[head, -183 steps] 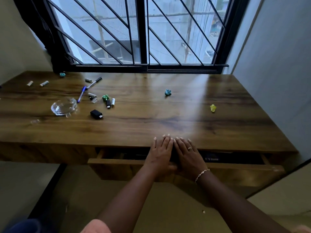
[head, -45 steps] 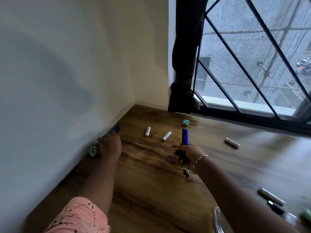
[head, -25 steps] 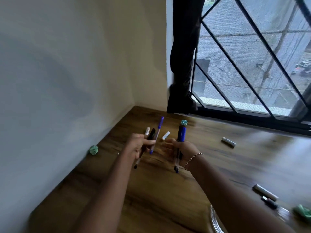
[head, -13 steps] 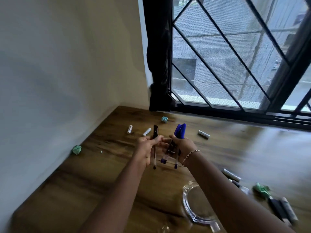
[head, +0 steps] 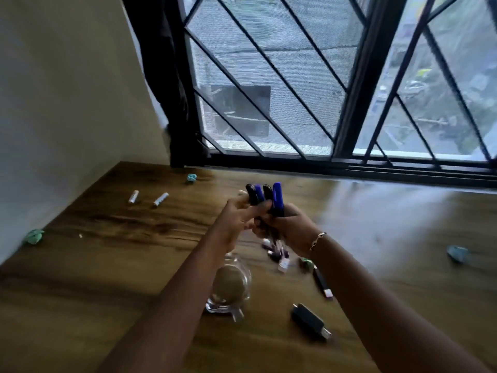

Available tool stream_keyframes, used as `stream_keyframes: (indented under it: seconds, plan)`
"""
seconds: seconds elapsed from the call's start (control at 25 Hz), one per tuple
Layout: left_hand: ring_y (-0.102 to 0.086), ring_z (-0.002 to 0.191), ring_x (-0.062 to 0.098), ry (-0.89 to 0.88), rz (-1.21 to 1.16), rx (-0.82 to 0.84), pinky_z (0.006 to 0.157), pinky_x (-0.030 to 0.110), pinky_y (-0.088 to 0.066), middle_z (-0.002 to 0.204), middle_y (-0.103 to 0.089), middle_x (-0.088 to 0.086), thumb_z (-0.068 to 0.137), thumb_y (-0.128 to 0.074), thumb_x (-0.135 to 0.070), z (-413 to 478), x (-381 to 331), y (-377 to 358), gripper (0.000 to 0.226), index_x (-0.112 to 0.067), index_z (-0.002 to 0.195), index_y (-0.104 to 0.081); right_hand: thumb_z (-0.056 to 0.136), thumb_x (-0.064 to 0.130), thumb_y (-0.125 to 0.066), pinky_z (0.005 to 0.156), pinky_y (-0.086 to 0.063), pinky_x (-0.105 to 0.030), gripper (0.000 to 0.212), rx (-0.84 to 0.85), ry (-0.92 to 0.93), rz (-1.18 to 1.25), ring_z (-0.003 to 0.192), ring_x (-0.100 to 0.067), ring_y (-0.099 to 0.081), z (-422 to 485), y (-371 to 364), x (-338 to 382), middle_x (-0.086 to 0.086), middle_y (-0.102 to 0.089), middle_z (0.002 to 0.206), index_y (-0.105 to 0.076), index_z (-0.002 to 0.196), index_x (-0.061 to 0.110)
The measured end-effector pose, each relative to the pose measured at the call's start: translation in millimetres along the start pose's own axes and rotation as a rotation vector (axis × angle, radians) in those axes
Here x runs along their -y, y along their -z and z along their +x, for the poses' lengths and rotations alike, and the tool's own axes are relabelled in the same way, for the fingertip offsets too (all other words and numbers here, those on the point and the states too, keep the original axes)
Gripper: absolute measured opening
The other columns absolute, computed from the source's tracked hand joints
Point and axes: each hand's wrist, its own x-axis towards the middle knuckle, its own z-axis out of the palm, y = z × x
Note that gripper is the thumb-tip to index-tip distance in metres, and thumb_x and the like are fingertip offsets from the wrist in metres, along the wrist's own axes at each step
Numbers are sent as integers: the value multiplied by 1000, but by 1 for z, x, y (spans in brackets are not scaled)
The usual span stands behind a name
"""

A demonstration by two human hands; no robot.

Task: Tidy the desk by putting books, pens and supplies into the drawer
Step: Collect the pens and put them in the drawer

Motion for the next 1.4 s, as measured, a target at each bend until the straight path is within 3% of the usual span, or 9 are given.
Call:
stream_keyframes:
  seconds: [0.16, 0.28, 0.44, 0.64, 0.8, 0.92, 1.08, 1.24, 1.4]
  plan:
    - [-62, 66, 4, -46, 85, 346, 57, 20, -49, 73, -69, -9, 85, -60, -1, -3, -8, -72, 30, -3, 115, -62, 80, -8, -52, 69, -57, -25, 23, -7, 87, -67, 65, -11, -68, -52, 51, 14, -3, -68, 69, -56, 95, 9]
    - [-53, 46, -7, -57, 193, 488, 44, 5, -38, 53, -62, -17, 89, -50, 8, -3, -6, -125, 39, 3, 127, -50, 83, -18, -45, 69, -55, -20, 41, -104, 92, -147, 73, -7, -68, -87, 97, 14, -2, -66, 82, -54, 106, 15]
    - [-51, 46, -9, -66, 260, 613, 45, 3, -35, 53, -61, -19, 87, -53, 10, 0, 8, -172, 40, 4, 126, -52, 84, -22, -41, 71, -53, -21, 46, -208, 45, -209, 80, -8, -68, -120, 144, 0, -7, -63, 91, -48, 121, 4]
    - [-46, 58, 3, 48, 303, 644, 47, 15, -29, 64, -63, -16, 85, -62, -3, 3, 41, -197, 33, -13, 116, -65, 82, -24, -41, 63, -54, -17, 45, -223, 3, -152, 71, -9, -70, -150, 161, -18, -2, -68, 79, -56, 98, 15]
    - [-33, 58, 12, 97, 284, 653, 44, 20, -20, 72, -50, 7, 84, -64, -9, -1, 55, -204, 27, -30, 98, -73, 83, -21, -44, 62, -52, -17, 39, -190, -30, -177, 69, -10, -68, -159, 165, -28, -2, -72, 68, -57, 98, 12]
    - [-40, 54, 8, 85, 309, 654, 41, 14, -23, 79, -55, 10, 85, -64, -9, -6, 55, -211, 27, -17, 110, -69, 82, -20, -47, 67, -54, -22, 38, -189, -38, -167, 70, -10, -69, -166, 168, -29, -2, -72, 69, -57, 98, 13]
    - [-53, 46, -7, 153, 290, 623, 41, 4, -33, 55, -63, -17, 91, -50, 5, -20, 59, -216, 34, 3, 125, -53, 82, -17, -52, 93, -44, -49, 40, -214, -61, -184, 88, -29, -62, -171, 165, -37, -7, -70, 81, -58, 99, 19]
    - [-41, 48, 5, 211, 214, 599, 35, 15, -25, 101, -59, 14, 89, -59, -14, -27, 62, -214, 22, -23, 105, -70, 85, -14, -49, 73, -56, -32, 39, -124, -97, -143, 74, -15, -67, -181, 158, -26, -8, -65, 81, -57, 99, 22]
    - [-61, 67, 15, 282, -10, 527, 47, 20, -42, 110, -67, 9, 92, -53, -11, -42, 64, -220, 17, -7, 103, -65, 85, -7, -51, 67, -58, -38, 35, -37, -114, 171, 75, -25, -68, -196, 156, -27, -14, -68, 83, -53, 114, 13]
